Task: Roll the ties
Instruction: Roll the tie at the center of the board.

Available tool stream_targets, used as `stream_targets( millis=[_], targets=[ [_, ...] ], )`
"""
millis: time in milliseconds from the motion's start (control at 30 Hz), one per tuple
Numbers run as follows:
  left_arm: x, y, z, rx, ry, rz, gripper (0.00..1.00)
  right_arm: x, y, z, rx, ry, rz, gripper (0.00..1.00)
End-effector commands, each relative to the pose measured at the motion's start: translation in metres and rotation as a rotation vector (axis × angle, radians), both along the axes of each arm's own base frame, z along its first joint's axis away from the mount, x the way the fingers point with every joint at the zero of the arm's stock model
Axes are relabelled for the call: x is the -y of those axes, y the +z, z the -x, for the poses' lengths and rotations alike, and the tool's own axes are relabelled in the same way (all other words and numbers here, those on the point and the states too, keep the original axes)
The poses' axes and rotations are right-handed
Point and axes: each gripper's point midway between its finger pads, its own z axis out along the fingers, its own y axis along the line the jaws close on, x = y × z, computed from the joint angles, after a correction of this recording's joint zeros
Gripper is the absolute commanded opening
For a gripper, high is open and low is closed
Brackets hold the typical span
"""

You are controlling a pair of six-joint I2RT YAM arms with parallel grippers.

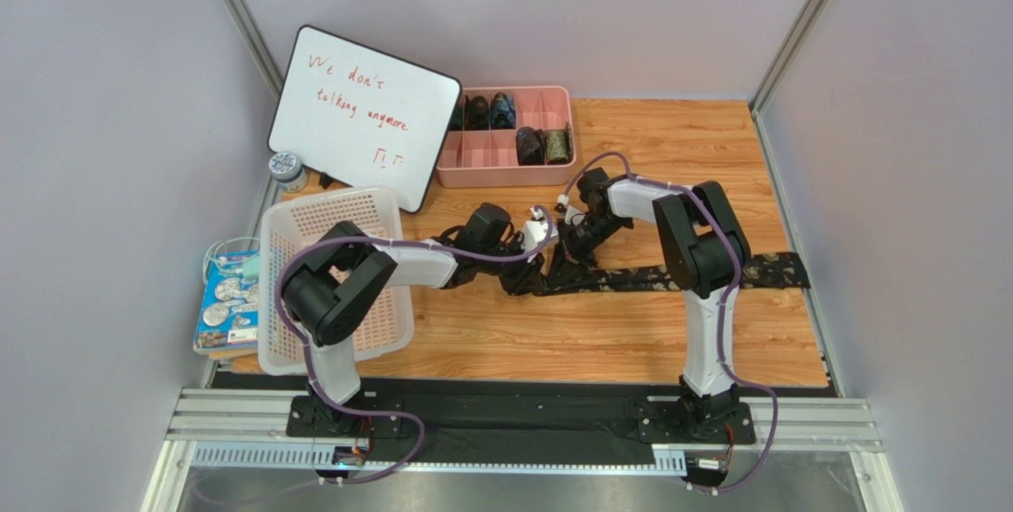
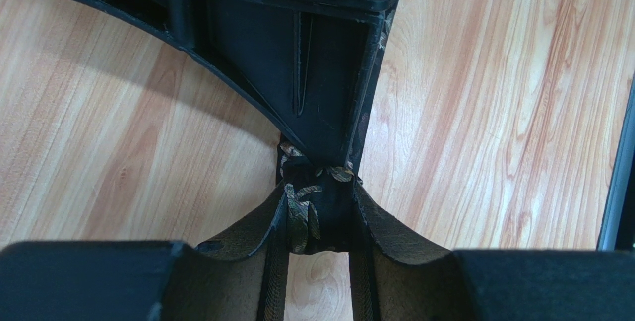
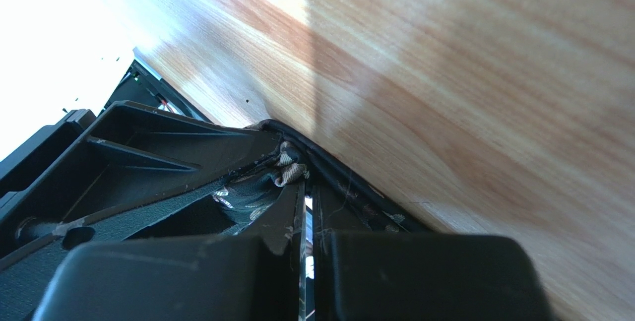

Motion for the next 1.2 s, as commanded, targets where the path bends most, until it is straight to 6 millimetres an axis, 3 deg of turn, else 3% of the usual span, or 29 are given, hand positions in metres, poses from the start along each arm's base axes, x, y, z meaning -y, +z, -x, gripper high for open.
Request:
stream_targets(
  millis=[0, 367, 500, 633, 1000, 1167],
  targets=[
    [0.046, 0.032, -0.007, 0.072, -0.037, 0.166, 0.33, 0.018, -0.075, 0.007, 0.099, 0.086, 0.223, 0.00],
    [0.048, 0.021, -0.003, 0.015, 0.004, 0.177, 0.35, 0.014, -0.076, 0.009, 0.091, 0.084, 0.205, 0.00],
    [0.042, -0.001, -0.001, 0.147, -0.040, 0.010, 0.30, 0.010, -0.072, 0.009, 0.091, 0.087, 0.188, 0.00],
    [0.034, -0.023, 0.016, 0.222, -0.131, -0.162, 0.25, 0.004, -0.066, 0.008, 0.100, 0.100, 0.171, 0.00],
    [-0.006, -0.059, 0.034, 0.115, -0.282, -0.519, 0.08, -0.004, -0.049, 0.015, 0.112, 0.150, 0.118, 0.00],
    [-0.022, -0.064, 0.045, 0.042, -0.319, -0.603, 0.05, -0.007, -0.036, 0.018, 0.124, 0.167, 0.068, 0.00]
  ],
)
